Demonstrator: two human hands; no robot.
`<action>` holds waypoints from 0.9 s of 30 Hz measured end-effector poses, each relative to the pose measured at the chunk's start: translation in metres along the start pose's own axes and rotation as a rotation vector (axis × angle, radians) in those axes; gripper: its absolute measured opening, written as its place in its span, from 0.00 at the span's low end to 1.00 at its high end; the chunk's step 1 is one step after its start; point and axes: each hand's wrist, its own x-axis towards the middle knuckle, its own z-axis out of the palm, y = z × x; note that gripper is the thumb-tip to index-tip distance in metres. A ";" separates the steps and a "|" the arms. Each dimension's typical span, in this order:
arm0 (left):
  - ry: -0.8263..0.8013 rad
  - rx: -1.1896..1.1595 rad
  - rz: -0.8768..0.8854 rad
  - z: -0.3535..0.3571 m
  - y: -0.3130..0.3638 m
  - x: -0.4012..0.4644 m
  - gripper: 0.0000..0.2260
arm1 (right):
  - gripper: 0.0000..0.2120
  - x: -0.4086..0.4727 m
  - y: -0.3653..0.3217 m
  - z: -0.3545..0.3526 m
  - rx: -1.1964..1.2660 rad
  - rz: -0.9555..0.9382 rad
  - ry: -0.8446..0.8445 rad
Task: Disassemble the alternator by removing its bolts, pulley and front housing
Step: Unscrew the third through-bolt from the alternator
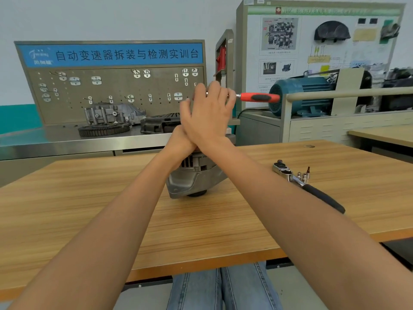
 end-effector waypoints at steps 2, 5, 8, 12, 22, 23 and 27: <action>0.004 -0.007 -0.004 0.000 0.001 -0.001 0.11 | 0.10 0.002 0.000 -0.003 0.149 -0.005 0.008; -0.020 -0.053 -0.038 0.000 0.002 -0.002 0.10 | 0.15 0.013 -0.004 -0.007 0.507 0.129 -0.079; -0.090 -0.082 -0.045 0.002 0.003 -0.003 0.06 | 0.23 0.036 -0.002 -0.017 1.084 0.513 -0.311; -0.107 -0.089 -0.053 0.000 0.003 -0.002 0.04 | 0.27 0.049 0.012 -0.015 1.463 0.719 -0.431; -0.103 -0.105 -0.029 -0.004 0.003 -0.006 0.05 | 0.24 0.040 0.002 -0.015 1.420 0.719 -0.382; -0.094 -0.108 -0.025 -0.003 0.002 -0.006 0.05 | 0.23 0.037 0.001 -0.015 1.286 0.653 -0.340; -0.038 -0.098 -0.033 -0.002 -0.001 -0.004 0.12 | 0.09 0.013 0.005 -0.007 0.323 0.063 -0.151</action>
